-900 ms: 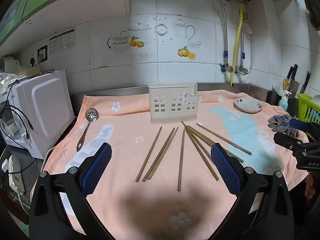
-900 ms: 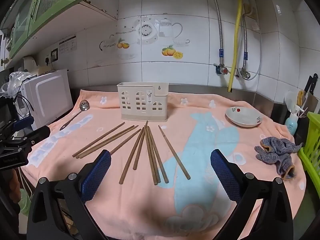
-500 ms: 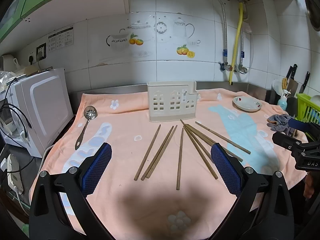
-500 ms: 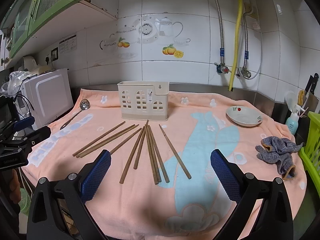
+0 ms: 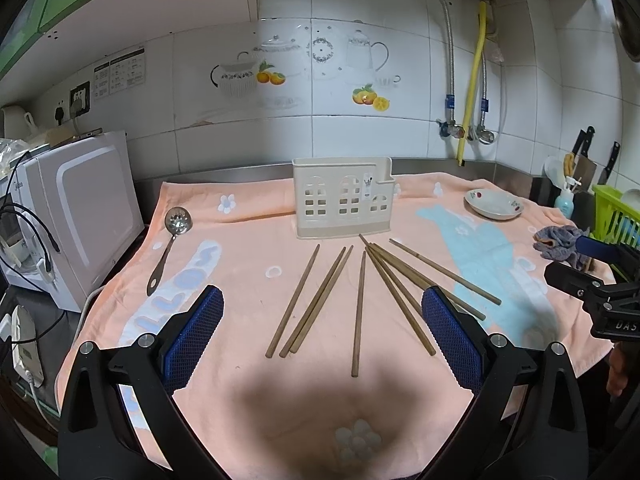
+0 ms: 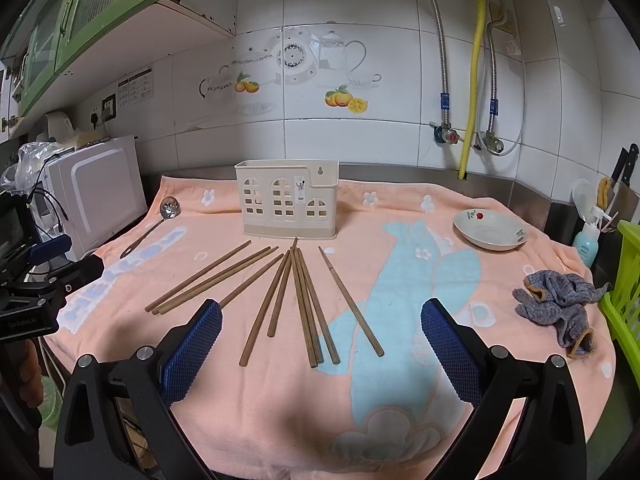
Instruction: Organize utensils
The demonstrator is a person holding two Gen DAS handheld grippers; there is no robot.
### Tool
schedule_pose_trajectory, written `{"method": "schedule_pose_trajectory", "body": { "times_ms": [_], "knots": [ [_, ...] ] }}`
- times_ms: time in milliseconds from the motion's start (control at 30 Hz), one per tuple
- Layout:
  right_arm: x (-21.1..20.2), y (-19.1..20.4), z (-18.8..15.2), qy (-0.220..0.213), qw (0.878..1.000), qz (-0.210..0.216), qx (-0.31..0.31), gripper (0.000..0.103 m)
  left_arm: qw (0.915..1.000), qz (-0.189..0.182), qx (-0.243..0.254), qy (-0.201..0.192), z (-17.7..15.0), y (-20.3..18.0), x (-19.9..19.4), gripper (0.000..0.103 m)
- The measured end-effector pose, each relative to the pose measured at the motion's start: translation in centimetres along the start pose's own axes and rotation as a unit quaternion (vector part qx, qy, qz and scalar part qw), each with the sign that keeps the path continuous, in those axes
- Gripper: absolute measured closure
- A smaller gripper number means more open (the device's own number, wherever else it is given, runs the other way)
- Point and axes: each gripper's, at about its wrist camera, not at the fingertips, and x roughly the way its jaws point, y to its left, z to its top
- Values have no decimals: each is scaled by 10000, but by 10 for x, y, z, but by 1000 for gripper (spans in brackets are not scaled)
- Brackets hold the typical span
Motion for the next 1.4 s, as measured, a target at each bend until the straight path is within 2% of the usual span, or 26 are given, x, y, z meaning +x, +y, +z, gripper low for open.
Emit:
{"method": "schedule_pose_trajectory", "body": {
  "times_ms": [1400],
  "knots": [
    [21,2,-4,211,9997,74,80,6,9997,73,-73,220,1,6,21,5]
  ]
}}
